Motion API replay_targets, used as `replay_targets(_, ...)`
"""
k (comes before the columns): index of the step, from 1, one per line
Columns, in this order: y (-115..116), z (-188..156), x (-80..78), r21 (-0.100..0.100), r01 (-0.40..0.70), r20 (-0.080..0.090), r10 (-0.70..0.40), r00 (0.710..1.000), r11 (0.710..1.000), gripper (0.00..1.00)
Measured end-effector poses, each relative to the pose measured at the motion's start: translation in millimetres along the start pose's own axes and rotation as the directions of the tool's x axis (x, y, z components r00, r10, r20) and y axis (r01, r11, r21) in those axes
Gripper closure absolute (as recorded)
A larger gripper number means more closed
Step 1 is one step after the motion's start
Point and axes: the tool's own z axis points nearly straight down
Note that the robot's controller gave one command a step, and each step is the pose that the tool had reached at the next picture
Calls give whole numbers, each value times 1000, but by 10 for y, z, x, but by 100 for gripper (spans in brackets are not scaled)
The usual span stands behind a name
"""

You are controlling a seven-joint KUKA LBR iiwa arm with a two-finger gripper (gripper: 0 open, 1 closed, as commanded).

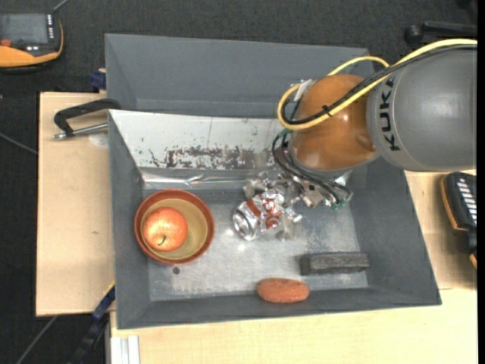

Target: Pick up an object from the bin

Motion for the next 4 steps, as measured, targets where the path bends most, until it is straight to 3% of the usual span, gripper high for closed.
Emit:
replay_targets(1,56,367,-294,-2,-122,6,122,993,993,0)
replay_targets(2,40,349,-296,0,-124,7,124,992,992,100)
replay_targets(3,-56,-638,69,11,384,14,-384,923,923,100)
replay_targets(4,80,-2540,-88,24,436,25,-437,899,899,100)
